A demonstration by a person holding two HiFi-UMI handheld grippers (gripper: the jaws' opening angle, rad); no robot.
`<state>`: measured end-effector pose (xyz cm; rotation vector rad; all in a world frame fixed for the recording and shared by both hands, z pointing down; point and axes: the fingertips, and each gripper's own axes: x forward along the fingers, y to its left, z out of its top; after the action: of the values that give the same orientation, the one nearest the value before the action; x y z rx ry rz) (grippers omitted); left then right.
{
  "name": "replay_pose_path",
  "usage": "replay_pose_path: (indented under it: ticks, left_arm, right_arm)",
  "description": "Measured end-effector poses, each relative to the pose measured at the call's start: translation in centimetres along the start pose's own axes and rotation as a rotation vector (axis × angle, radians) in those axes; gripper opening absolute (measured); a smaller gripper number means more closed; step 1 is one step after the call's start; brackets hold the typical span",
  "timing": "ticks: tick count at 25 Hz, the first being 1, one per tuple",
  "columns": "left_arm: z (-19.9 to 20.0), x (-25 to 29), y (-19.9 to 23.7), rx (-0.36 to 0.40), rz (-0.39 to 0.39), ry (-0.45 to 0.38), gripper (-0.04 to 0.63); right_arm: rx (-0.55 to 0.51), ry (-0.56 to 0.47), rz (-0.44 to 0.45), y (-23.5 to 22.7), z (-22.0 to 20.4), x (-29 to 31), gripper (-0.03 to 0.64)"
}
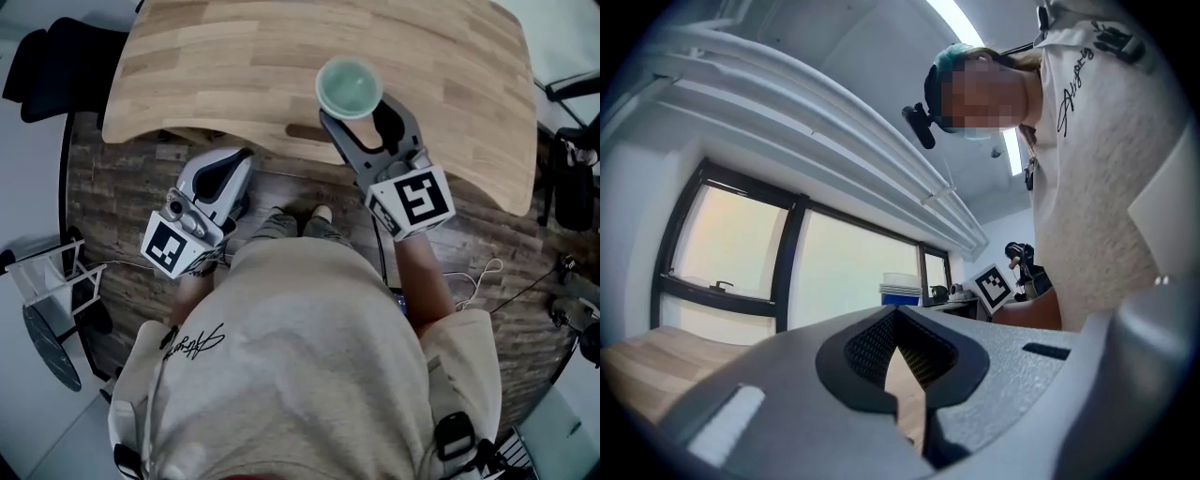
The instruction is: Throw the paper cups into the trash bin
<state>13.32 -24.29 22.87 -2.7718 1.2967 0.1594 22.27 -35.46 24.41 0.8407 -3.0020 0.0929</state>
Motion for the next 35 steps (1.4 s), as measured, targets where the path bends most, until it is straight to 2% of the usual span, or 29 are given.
replay_pose_path:
  ticks: [7,12,21,29,35]
  left_arm:
    - [1.1,-4.0,2.0,0.028,0.115,-0.007,0.0]
    - [2.1,-9.4,3.5,0.048,0.215,-0.007,0.0]
    - [5.2,-21.2,5.0,0.103,0.401,-0.013,0.0]
    - [7.9,-31.4,5.4,0.121,0.5,-0.019,0.0]
    - [8.6,-37.3,6.0,0.126,0.557,-0.022,0.0]
  right_arm:
    - [-0.014,-0.037,0.119,3.8,1.3,3.4,0.258]
    - [-0.018,-0.055,0.205,8.3,2.2,6.5,0.258]
    - [-0.037,-0.072,0.389,20.4,3.8,11.7,0.258]
    - [-0.039,-0.072,0.508,31.9,4.6,14.9,0.258]
    - [-0.033,-0.071,0.566,38.0,4.3,17.1,0.258]
